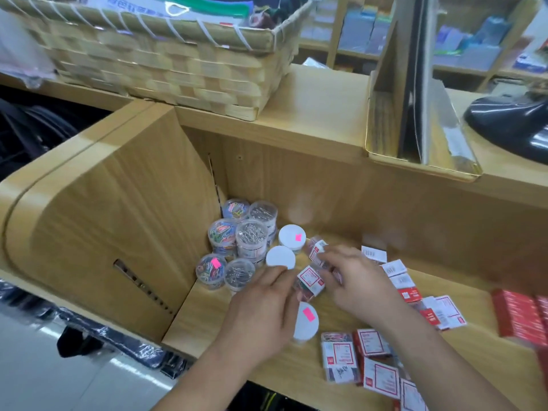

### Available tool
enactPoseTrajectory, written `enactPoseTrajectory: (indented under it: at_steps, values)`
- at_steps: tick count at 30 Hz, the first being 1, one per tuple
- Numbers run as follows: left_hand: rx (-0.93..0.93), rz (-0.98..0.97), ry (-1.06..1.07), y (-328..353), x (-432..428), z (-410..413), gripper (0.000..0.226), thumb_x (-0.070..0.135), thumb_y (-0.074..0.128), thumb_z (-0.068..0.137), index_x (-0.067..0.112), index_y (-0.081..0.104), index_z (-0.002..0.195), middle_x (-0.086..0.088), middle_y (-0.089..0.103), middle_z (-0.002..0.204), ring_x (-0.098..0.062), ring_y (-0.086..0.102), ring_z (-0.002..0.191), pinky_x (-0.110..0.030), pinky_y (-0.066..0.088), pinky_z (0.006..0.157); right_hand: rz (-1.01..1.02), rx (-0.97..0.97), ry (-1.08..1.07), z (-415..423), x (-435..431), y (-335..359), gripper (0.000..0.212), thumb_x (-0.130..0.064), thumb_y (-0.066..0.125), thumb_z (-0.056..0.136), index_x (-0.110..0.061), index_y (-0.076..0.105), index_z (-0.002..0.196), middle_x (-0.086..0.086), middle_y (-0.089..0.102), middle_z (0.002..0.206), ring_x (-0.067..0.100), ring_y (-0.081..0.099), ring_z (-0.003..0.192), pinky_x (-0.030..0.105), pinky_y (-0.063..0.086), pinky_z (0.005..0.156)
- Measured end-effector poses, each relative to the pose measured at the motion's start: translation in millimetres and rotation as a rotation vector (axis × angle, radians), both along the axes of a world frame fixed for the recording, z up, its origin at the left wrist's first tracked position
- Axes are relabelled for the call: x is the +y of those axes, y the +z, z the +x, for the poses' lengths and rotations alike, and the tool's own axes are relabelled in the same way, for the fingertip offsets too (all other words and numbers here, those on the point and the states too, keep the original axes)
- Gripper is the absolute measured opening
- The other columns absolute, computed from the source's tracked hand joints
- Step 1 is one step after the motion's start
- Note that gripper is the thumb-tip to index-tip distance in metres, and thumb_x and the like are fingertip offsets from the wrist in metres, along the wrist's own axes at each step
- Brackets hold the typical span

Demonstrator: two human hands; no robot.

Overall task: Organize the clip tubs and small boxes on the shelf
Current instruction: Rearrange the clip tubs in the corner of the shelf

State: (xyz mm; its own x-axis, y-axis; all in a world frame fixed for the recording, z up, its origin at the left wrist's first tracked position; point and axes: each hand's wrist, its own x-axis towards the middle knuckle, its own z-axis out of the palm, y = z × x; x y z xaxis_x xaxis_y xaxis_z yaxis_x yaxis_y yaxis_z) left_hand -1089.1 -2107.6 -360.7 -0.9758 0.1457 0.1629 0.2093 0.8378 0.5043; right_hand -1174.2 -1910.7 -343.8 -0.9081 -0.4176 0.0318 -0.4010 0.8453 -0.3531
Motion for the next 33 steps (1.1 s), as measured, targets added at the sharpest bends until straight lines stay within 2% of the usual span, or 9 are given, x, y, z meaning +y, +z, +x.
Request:
enactPoseTrajectory:
  at_steps: [3,6,11,15,18,21,24,30,33]
  values:
    - [-0.085,0.04,0.006,-6.3,5.8,27.4,0.05,0.065,0.058,0.084,0.036,0.059,0.125,0.019,0.055,0.119,-0.008,0.052,0.116,-0.033,0.052,0.087,-0.041,0.095,0.033,2.9,-11.3,0.3,0.016,-0.034,0.061,0.088,-0.028,0.072,0.099,-0.014,0.066,0.112,0.019,0.058,0.108,0.036,0.054,0.082]
    - [-0.107,0.043,0.046,-22.6,14.8,42.0,0.067,0.067,0.065,0.073,0.04,0.05,0.133,0.021,0.051,0.124,-0.005,0.052,0.119,-0.031,0.054,0.085,0.021,0.092,0.071,-2.9,-32.3,3.0,0.032,-0.038,0.054,0.092,-0.027,0.065,0.12,-0.012,0.064,0.123,0.02,0.053,0.117,0.035,0.049,0.092]
    - [0.007,0.014,0.122,-22.1,10.8,43.7,0.051,0.055,0.069,0.073,0.038,0.055,0.119,0.017,0.058,0.104,-0.01,0.061,0.097,-0.029,0.055,0.064,0.181,-0.05,0.117,-17.0,-55.9,1.8,0.049,-0.037,0.039,0.101,-0.023,0.041,0.148,-0.003,0.042,0.156,0.018,0.026,0.149,0.041,0.013,0.123]
    - [0.013,0.033,0.213,-25.0,-7.4,52.4,0.053,0.052,0.07,0.074,0.039,0.052,0.122,0.016,0.06,0.108,-0.011,0.063,0.097,-0.031,0.058,0.065,0.134,-0.141,0.157,-25.2,-52.0,-4.2,0.052,-0.027,0.043,0.1,-0.029,0.038,0.152,-0.011,0.028,0.163,0.009,0.009,0.154,0.048,-0.001,0.125]
    - [0.003,0.061,0.223,-29.0,-13.8,56.9,0.054,0.047,0.071,0.076,0.034,0.056,0.126,0.015,0.06,0.109,-0.013,0.063,0.096,-0.031,0.057,0.066,0.037,-0.094,0.131,-24.1,-47.1,-4.7,0.048,-0.028,0.051,0.098,-0.027,0.048,0.146,-0.011,0.039,0.158,0.013,0.018,0.153,0.047,0.005,0.124]
    - [0.034,0.124,0.25,-22.5,-14.9,55.9,0.049,0.047,0.071,0.08,0.032,0.061,0.125,0.016,0.06,0.112,-0.012,0.064,0.098,-0.032,0.056,0.071,-0.149,-0.038,0.13,-6.7,-43.2,5.0,0.036,-0.023,0.064,0.092,-0.023,0.065,0.128,-0.009,0.061,0.134,0.012,0.051,0.131,0.034,0.036,0.111]
    - [0.109,0.19,0.224,-2.5,-17.1,44.6,0.046,0.047,0.07,0.086,0.032,0.059,0.129,0.018,0.059,0.119,-0.006,0.062,0.105,-0.03,0.055,0.077,-0.492,-0.343,0.086,19.5,-44.9,30.2,0.024,-0.018,0.077,0.087,-0.025,0.074,0.11,-0.012,0.072,0.107,0.001,0.066,0.097,0.023,0.054,0.087]
    - [0.174,0.242,0.186,14.8,-14.0,11.6,0.057,0.036,0.075,0.085,0.025,0.054,0.138,0.011,0.061,0.116,-0.012,0.058,0.107,-0.036,0.054,0.087,-0.653,-0.546,-0.003,24.2,-44.1,54.0,0.043,-0.017,0.09,0.073,-0.029,0.07,0.11,-0.003,0.074,0.101,0.006,0.067,0.064,0.026,0.054,0.068]
    - [0.169,0.301,0.141,14.8,-11.9,5.1,0.061,0.026,0.077,0.088,0.024,0.051,0.144,0.015,0.058,0.122,-0.001,0.054,0.113,-0.022,0.047,0.095,-0.558,-0.365,-0.112,10.5,-42.4,55.3,0.039,-0.023,0.087,0.074,-0.024,0.072,0.11,-0.006,0.075,0.094,0.015,0.07,0.068,0.017,0.054,0.058]
